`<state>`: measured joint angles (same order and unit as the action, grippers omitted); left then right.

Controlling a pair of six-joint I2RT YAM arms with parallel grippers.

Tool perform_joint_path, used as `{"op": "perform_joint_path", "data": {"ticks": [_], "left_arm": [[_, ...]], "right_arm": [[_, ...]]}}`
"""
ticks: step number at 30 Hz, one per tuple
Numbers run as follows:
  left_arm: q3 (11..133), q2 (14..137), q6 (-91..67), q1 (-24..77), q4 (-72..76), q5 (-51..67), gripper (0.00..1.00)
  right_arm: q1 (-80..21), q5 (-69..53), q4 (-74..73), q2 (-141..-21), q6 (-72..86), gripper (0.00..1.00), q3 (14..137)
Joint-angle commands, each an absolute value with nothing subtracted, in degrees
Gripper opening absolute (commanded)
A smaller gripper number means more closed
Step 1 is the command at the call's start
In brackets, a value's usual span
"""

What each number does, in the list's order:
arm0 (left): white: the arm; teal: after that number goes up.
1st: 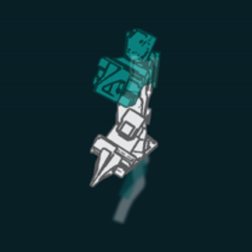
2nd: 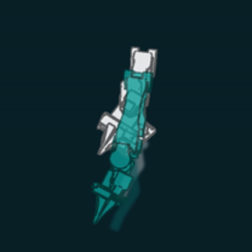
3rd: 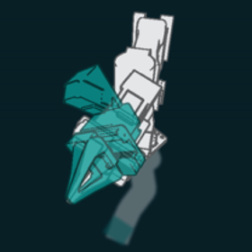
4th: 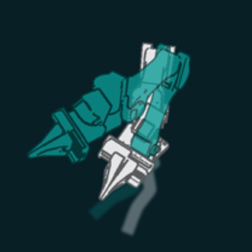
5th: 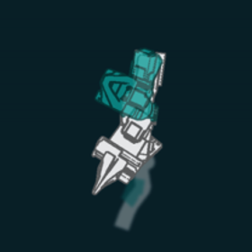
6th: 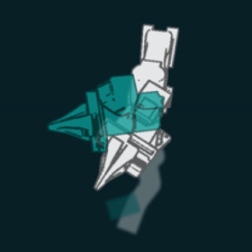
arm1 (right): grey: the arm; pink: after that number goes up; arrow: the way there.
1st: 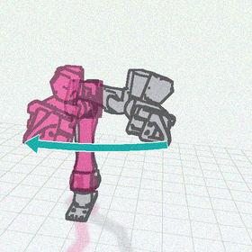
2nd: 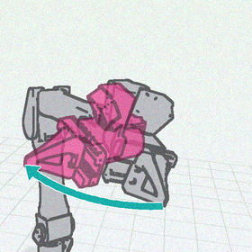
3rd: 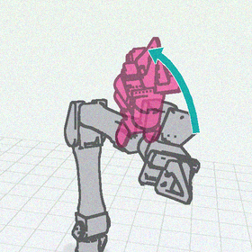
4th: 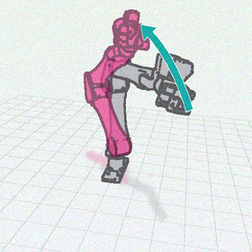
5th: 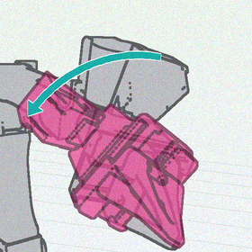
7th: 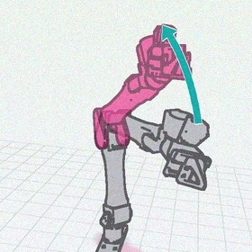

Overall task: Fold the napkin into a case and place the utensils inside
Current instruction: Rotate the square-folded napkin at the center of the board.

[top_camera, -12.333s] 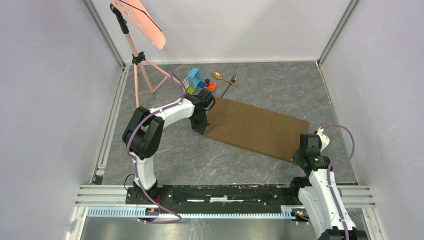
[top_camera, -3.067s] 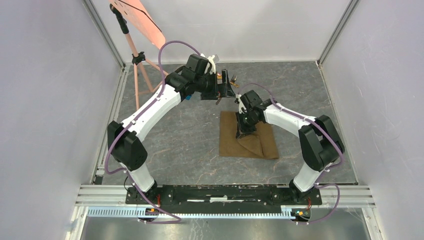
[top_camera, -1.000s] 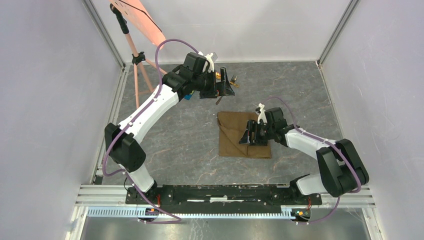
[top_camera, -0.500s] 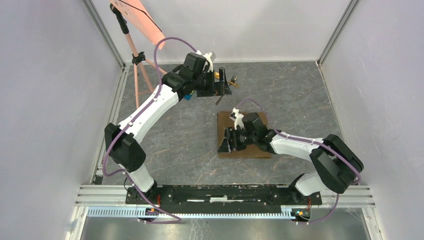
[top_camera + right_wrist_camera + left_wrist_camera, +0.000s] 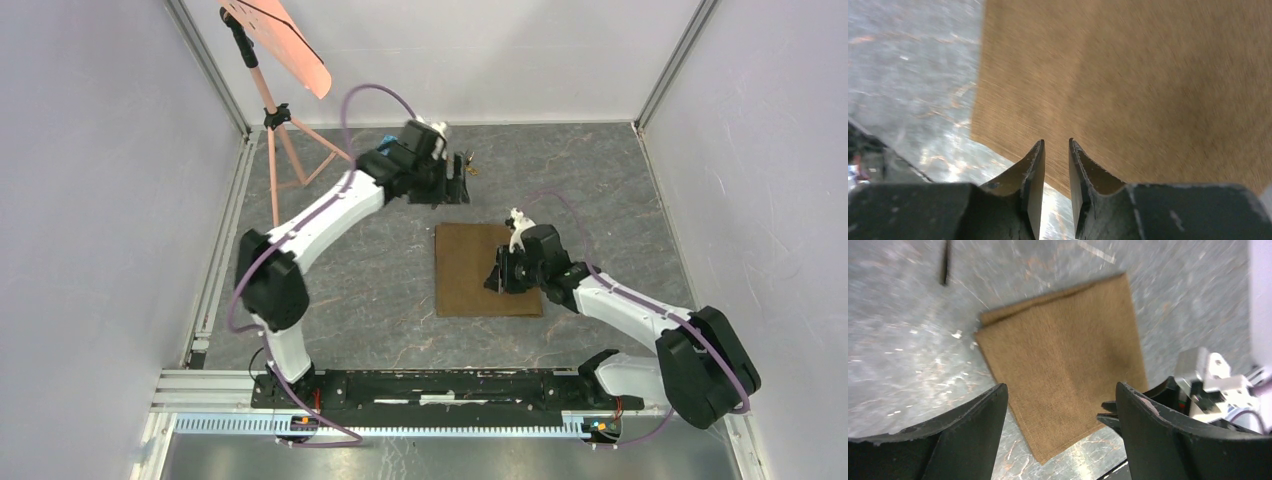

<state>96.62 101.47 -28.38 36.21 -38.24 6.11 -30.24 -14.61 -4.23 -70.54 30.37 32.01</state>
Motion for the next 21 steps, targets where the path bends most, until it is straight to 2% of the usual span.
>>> {"op": "perform_joint_path", "data": {"ticks": [1, 7, 11, 14, 17, 19, 21], "left_arm": [[97.2, 110.9, -25.7, 41.0, -38.4, 8.3, 0.84], [94.8, 113.6, -29.2, 42.9, -36.3, 11.7, 0.86], [92.9, 114.4, -32.5, 43.0, -33.6, 16.0, 0.86], [92.4, 115.8, -34.6, 43.0, -32.3, 18.4, 0.84], [92.9, 117.4, -35.2, 43.6, -30.8, 18.4, 0.79], [94.6, 120.0, -34.6, 44.2, -30.6, 19.2, 0.74], [97.8, 123.1, -33.9, 44.5, -32.2, 19.6, 0.7]], "right_arm": [[-30.5, -6.5, -11.8, -69.4, 27.3, 0.28, 28.7], [-18.9, 12.8, -19.9, -72.1, 21.8, 0.29, 27.8], [-17.4, 23.3, -17.2, -77.0, 15.6, 0.36, 37.1], [-17.4, 14.7, -17.2, -78.6, 11.0, 0.47, 44.9], [-17.3, 5.5, -16.3, -75.7, 10.0, 0.61, 45.0], [-16.3, 0.9, -16.6, -75.0, 9.9, 0.61, 43.8], [-14.7, -4.9, -15.3, -74.6, 10.3, 0.57, 41.7]]}}
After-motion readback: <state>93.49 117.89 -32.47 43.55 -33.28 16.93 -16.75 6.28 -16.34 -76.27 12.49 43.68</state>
